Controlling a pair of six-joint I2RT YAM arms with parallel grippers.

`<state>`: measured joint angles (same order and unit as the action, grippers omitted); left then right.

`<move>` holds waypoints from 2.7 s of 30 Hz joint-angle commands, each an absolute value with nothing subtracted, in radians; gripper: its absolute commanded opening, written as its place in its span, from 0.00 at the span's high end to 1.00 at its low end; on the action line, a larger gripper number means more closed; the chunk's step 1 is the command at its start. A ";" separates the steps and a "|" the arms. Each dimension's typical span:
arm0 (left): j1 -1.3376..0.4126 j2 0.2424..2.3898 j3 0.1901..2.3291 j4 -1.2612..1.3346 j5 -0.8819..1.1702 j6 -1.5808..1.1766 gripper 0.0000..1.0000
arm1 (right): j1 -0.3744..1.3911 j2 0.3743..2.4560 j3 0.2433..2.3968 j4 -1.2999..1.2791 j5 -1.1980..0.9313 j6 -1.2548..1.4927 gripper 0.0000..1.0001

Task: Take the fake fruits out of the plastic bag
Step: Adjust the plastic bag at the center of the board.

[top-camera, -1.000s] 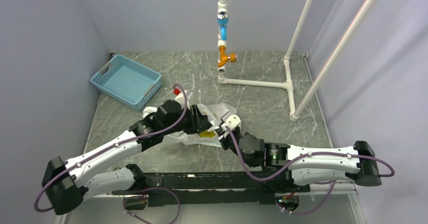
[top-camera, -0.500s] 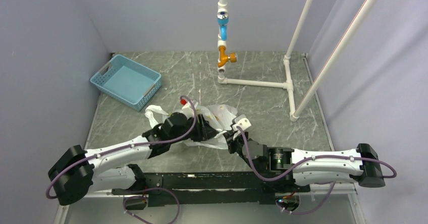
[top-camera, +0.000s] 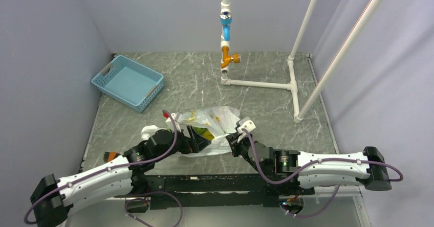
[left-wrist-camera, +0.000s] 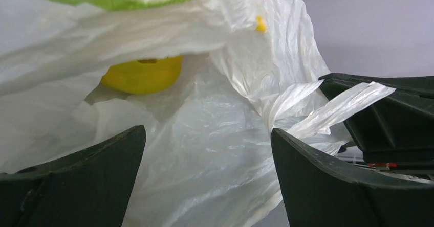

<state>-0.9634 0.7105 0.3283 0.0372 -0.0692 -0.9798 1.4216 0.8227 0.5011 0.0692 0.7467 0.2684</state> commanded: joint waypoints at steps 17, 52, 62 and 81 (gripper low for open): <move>-0.956 0.914 0.295 0.022 -0.054 -0.917 0.24 | 1.414 0.653 0.501 0.095 0.821 0.587 1.00; -0.999 0.742 0.282 -0.142 -0.054 -0.934 0.15 | 1.412 1.095 1.354 -0.682 0.653 -0.074 0.01; -0.999 0.727 0.248 -0.121 -0.066 -0.956 0.15 | 1.259 1.348 1.371 -0.508 0.170 -0.274 0.03; -0.999 0.628 0.215 -0.229 -0.143 -0.973 0.13 | 1.197 1.061 0.916 -0.836 0.086 0.452 0.45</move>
<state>-0.9951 0.6327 0.2173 -0.2131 -0.1135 -0.9665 1.1774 1.1473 0.8558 -0.7696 0.0292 0.3470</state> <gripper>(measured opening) 0.867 0.481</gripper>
